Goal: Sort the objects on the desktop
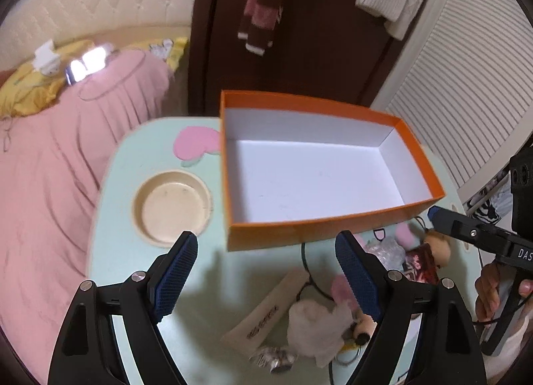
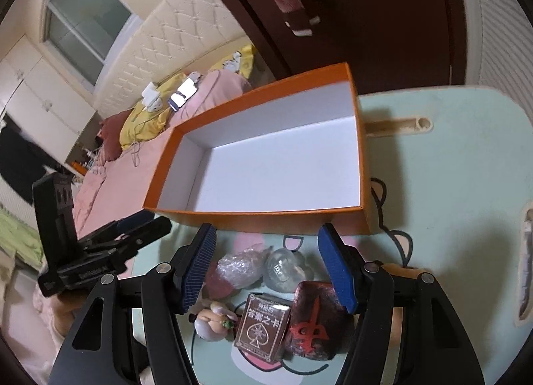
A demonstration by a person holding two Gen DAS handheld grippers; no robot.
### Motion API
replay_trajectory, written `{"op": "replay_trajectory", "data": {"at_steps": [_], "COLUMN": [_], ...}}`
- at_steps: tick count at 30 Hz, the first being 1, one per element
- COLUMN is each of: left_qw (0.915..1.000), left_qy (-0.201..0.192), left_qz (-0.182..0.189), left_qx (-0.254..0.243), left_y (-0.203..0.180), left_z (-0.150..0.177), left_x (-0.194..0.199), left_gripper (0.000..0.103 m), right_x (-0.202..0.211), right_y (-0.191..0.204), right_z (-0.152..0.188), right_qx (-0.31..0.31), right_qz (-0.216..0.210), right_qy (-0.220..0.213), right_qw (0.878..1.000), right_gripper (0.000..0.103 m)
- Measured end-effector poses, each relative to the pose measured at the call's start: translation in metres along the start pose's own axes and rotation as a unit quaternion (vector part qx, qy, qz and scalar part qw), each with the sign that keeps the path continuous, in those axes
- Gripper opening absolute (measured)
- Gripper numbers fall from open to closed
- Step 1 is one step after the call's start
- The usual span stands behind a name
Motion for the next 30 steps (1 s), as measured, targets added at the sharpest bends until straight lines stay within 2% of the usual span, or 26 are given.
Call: {"op": "replay_trajectory", "data": {"at_steps": [2,4,9,11,15,18,24,27,28,30], "left_qw": [1.0000,0.9998,0.9991,0.9986,0.9964,0.9937,0.9901,0.9899,0.9903,0.9930], "left_qy": [-0.003,-0.005,-0.011,-0.014,-0.007,-0.002,0.004,-0.001,0.000,0.009], "left_qz": [-0.004,-0.008,-0.017,-0.021,-0.045,-0.066,-0.101,-0.111,-0.112,-0.101], "left_qx": [-0.008,-0.017,-0.038,-0.047,-0.071,-0.090,-0.097,-0.088,-0.082,-0.062], "left_y": [0.002,0.004,0.010,0.012,0.007,0.001,-0.003,0.001,0.004,0.011], "left_z": [0.012,0.025,0.055,0.068,0.089,0.103,0.109,0.109,0.109,0.108], "left_x": [0.008,0.016,0.036,0.044,0.032,0.020,0.005,0.005,0.004,0.001], "left_gripper": [0.084,0.084,0.086,0.086,0.086,0.086,0.087,0.094,0.100,0.102], "right_x": [0.014,0.031,0.054,0.053,0.046,0.044,0.041,0.039,0.037,0.035], "right_y": [0.011,0.023,0.051,0.056,0.048,0.034,0.011,0.009,0.009,0.012], "right_z": [0.001,0.007,0.034,0.051,0.093,0.116,0.125,0.125,0.125,0.125], "right_qx": [0.026,0.057,0.158,0.170,0.145,0.122,0.076,0.073,0.075,0.086], "right_qz": [-0.004,0.011,0.100,0.112,0.109,0.126,0.160,0.170,0.174,0.178], "right_qy": [-0.023,-0.048,-0.081,-0.073,-0.048,-0.024,0.004,0.009,0.012,0.018], "right_qw": [0.999,0.997,0.979,0.976,0.982,0.984,0.984,0.983,0.982,0.980], "right_gripper": [0.065,0.065,0.065,0.065,0.065,0.065,0.065,0.065,0.065,0.068]}}
Point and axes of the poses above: each gripper's, at about its wrist camera, not at the fingertips, and x roughly against the way its jaws point, y to its left, z to its underside, the point moved 6 cm from there along -x, roughly the way its jaws point, and after that the axes turned 12 degrees about x, right-handed, at the moved point
